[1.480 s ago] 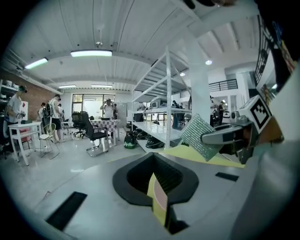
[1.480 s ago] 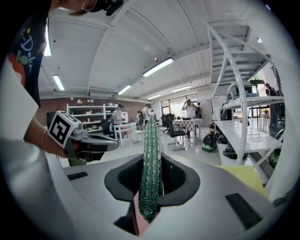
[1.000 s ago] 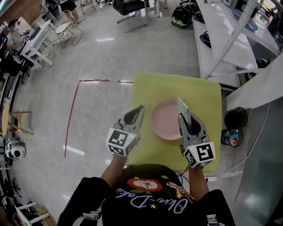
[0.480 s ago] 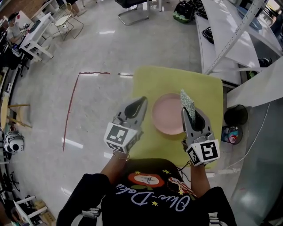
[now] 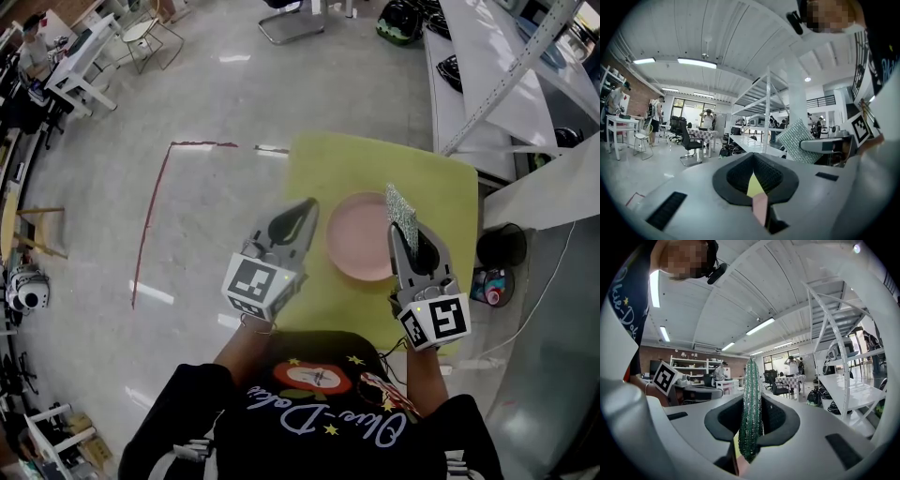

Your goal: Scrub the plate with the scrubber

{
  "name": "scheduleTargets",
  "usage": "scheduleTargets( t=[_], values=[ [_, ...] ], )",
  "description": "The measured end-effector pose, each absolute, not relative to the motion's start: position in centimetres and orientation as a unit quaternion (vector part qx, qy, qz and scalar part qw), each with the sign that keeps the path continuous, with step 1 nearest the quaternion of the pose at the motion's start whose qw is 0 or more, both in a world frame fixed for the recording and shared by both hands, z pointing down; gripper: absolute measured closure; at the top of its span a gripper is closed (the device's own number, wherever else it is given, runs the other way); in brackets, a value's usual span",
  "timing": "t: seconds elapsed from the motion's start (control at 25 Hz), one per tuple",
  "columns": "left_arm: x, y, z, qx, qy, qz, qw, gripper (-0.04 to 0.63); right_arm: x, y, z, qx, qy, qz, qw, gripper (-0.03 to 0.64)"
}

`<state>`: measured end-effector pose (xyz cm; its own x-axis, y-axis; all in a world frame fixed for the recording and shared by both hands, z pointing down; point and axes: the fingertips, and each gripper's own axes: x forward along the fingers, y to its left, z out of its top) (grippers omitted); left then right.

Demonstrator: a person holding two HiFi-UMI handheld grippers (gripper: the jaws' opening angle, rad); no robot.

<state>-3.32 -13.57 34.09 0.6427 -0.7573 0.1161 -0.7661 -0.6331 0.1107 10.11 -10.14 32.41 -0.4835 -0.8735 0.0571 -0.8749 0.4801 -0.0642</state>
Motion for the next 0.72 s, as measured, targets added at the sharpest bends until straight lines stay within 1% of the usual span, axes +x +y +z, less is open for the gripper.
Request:
scheduleTargets(
  t=[0.72],
  values=[
    [-4.2,-13.3,34.0,0.902,-0.424,0.027,0.078,0.594,8.7,-10.2,32.3,0.5,-0.865,0.044,0.008,0.557]
  ],
)
